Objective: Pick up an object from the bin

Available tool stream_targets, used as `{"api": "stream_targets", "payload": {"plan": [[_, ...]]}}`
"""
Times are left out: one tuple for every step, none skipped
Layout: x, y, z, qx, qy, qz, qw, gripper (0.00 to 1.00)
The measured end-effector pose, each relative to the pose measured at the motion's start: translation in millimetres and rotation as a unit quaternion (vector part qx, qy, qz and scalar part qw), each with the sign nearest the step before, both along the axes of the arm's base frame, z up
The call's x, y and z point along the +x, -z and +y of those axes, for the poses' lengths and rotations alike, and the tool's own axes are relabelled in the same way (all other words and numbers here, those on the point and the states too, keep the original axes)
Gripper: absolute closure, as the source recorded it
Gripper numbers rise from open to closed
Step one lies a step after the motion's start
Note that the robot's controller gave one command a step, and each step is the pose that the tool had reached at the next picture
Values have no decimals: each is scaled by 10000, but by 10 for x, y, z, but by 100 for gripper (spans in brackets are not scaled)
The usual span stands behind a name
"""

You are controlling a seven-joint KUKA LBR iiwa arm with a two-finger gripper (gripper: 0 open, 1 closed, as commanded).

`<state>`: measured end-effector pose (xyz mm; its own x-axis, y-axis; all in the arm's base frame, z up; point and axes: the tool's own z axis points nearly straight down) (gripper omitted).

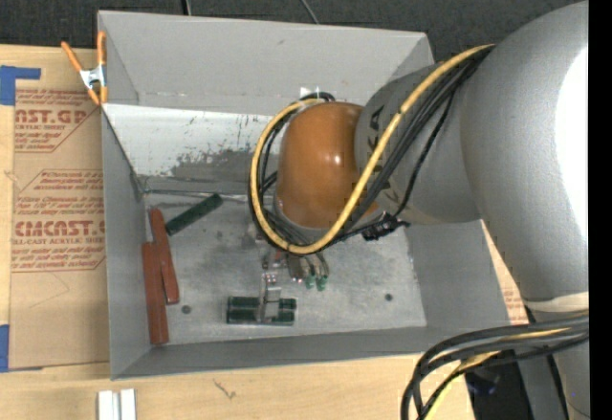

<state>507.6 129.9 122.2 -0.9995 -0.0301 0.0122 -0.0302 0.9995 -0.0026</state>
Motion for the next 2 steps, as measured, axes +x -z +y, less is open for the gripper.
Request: {"api": "stream_targets", "payload": {"plan": [[-240,497,-73,26,-1576,-67,9875,100],[-238,497,-72,27,-1576,-68,9875,100]]}}
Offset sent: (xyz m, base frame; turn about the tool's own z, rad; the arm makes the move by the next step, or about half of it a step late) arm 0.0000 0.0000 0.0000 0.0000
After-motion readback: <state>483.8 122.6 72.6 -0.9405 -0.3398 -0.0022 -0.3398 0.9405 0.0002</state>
